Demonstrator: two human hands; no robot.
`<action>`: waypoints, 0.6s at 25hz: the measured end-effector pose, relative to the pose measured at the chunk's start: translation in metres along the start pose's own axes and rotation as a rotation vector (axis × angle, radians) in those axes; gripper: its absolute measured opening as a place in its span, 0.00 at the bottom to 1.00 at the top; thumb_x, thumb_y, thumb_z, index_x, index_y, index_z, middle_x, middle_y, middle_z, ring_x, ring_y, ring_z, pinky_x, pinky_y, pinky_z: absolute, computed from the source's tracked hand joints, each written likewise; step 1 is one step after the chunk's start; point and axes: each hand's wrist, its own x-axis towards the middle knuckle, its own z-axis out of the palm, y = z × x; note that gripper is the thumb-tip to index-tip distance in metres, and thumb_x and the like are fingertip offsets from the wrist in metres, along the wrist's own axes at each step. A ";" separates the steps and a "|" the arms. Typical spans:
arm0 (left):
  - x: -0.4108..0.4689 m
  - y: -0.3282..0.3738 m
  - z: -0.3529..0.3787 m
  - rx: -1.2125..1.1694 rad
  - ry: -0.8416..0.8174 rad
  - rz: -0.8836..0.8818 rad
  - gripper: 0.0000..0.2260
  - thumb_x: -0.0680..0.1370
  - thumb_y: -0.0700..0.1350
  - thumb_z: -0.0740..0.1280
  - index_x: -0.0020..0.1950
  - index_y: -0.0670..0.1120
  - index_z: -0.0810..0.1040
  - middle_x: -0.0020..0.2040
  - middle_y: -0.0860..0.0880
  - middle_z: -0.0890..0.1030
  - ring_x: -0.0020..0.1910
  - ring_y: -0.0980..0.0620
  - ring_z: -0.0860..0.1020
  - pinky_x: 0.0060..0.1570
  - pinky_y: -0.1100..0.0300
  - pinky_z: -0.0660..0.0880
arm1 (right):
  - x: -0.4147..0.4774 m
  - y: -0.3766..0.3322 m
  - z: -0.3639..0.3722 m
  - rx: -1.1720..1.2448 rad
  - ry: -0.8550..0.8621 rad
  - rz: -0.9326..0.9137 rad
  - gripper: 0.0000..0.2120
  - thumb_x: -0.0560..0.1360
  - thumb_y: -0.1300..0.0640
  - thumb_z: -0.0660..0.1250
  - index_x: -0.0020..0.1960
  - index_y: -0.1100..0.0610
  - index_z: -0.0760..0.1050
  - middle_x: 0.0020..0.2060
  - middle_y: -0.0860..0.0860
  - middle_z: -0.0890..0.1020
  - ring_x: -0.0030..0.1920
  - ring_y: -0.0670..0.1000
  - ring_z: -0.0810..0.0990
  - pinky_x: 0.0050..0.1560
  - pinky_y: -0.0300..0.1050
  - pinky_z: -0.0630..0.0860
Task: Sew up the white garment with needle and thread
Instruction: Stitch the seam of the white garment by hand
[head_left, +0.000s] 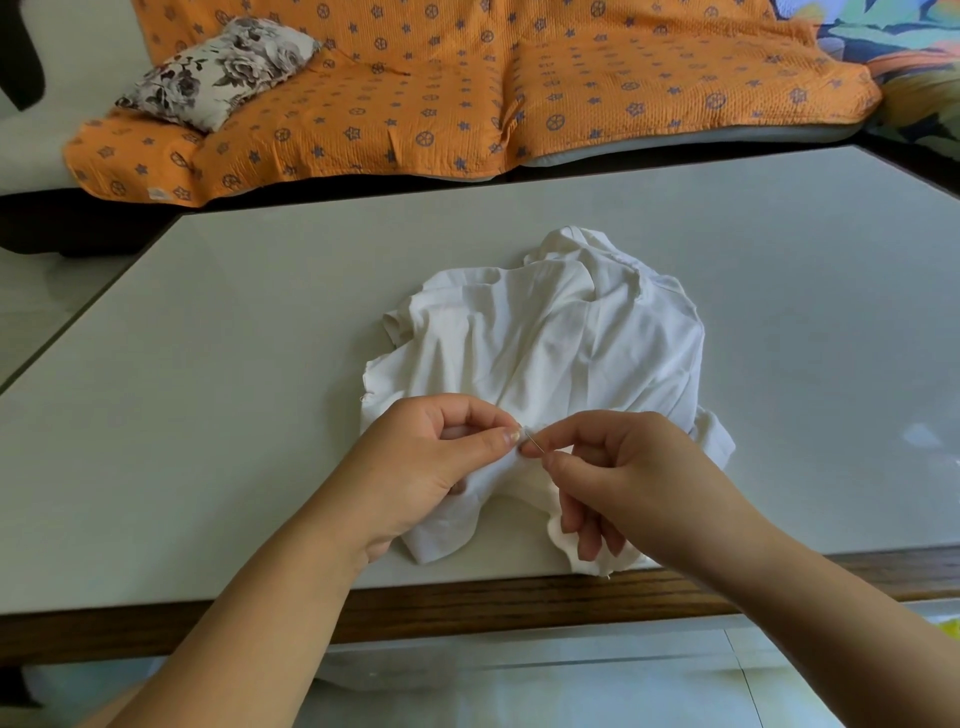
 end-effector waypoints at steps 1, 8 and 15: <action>-0.001 0.000 0.001 0.005 0.006 0.005 0.03 0.75 0.45 0.72 0.43 0.49 0.86 0.38 0.48 0.84 0.35 0.51 0.71 0.30 0.69 0.69 | 0.000 0.000 0.000 -0.012 0.005 0.001 0.11 0.78 0.62 0.63 0.48 0.49 0.81 0.26 0.52 0.81 0.24 0.49 0.79 0.26 0.37 0.73; -0.003 0.001 0.004 0.200 0.073 0.118 0.04 0.75 0.46 0.72 0.42 0.54 0.85 0.32 0.55 0.82 0.30 0.57 0.72 0.32 0.66 0.70 | 0.001 0.004 0.005 -0.061 0.030 0.010 0.10 0.78 0.60 0.63 0.50 0.48 0.80 0.26 0.51 0.82 0.24 0.48 0.79 0.29 0.45 0.77; -0.005 0.000 0.011 0.362 0.129 0.190 0.05 0.76 0.48 0.71 0.42 0.57 0.84 0.24 0.60 0.73 0.23 0.58 0.65 0.26 0.69 0.63 | 0.005 0.007 0.011 -0.023 0.087 0.018 0.06 0.80 0.54 0.65 0.46 0.53 0.79 0.28 0.51 0.83 0.24 0.46 0.79 0.29 0.39 0.75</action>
